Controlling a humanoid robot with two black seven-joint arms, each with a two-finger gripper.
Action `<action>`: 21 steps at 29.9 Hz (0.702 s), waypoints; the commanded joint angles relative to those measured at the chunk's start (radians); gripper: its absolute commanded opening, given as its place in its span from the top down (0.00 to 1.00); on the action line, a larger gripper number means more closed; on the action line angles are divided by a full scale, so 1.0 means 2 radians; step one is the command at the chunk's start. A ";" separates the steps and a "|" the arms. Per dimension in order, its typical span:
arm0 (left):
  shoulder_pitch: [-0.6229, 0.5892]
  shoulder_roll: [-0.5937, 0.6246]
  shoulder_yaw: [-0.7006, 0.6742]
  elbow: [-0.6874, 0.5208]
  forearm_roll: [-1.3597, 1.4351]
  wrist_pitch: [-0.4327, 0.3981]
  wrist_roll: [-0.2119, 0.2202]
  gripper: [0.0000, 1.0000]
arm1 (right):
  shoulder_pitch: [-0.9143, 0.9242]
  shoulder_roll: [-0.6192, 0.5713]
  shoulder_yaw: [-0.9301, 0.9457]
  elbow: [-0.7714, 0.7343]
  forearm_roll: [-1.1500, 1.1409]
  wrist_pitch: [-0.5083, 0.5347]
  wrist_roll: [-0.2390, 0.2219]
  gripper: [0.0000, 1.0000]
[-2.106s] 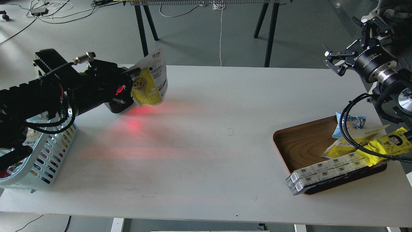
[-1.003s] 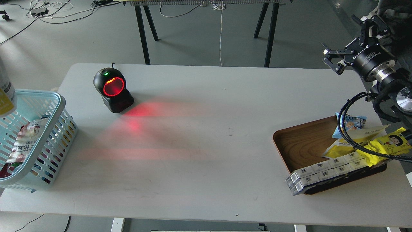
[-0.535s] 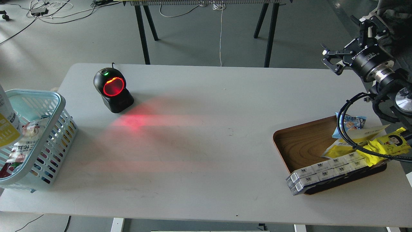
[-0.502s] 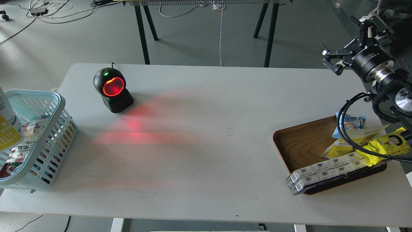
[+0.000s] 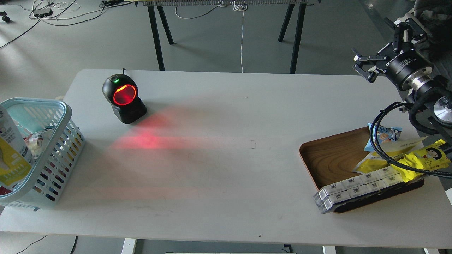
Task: Scan snack and place in basket
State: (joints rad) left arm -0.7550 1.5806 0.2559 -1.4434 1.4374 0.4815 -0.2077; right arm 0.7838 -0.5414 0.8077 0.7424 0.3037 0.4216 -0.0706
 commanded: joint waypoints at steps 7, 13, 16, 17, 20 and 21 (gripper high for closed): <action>-0.001 0.006 -0.004 0.003 0.002 0.001 -0.004 0.12 | 0.000 0.001 0.000 0.000 0.000 -0.001 0.000 0.02; -0.014 0.028 -0.065 0.003 0.000 -0.003 -0.004 0.04 | 0.002 0.001 -0.001 0.002 0.000 -0.001 -0.002 0.02; -0.015 0.030 -0.118 0.003 -0.005 -0.008 -0.004 0.03 | 0.005 0.001 -0.001 0.005 0.000 -0.001 -0.002 0.02; -0.015 0.029 -0.135 0.002 -0.009 -0.012 -0.004 0.03 | 0.006 0.001 -0.001 0.005 0.000 -0.001 -0.003 0.02; -0.014 0.018 -0.199 0.002 -0.038 -0.034 0.000 0.03 | 0.009 0.000 -0.001 0.005 0.000 -0.003 -0.003 0.02; -0.014 0.010 -0.218 0.002 -0.051 -0.041 0.000 0.03 | 0.011 0.000 -0.001 0.005 0.000 -0.003 -0.003 0.01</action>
State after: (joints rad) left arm -0.7855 1.6304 -0.0661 -1.4376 1.3944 0.4393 -0.2128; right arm 0.7993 -0.5402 0.8052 0.7513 0.3040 0.4174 -0.0765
